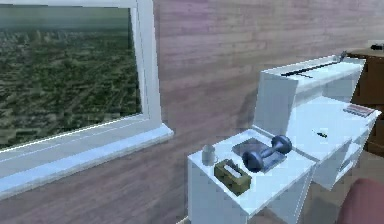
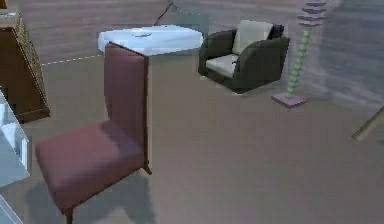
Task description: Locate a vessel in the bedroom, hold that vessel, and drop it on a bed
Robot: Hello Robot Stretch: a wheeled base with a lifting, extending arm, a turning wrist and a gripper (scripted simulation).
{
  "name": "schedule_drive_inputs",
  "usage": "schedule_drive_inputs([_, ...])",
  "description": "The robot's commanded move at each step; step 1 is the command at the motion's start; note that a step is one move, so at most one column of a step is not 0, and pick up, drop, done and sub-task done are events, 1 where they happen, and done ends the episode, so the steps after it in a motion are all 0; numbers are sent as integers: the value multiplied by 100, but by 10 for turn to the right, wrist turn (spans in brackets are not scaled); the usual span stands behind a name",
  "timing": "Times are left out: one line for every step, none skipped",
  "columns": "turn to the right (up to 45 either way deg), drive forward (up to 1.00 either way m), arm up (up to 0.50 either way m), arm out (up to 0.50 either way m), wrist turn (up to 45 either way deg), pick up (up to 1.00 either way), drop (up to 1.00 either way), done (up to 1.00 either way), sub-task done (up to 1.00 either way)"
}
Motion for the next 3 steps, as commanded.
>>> schedule_drive_inputs([0, 15, 0, 0, 0, 0, 0, 0, 0])
schedule_drive_inputs([-450, 0, 0, 0, 0, 0, 0, 0, 0])
schedule_drive_inputs([-330, 0, 0, 0, 0, 0, 0, 0, 0])
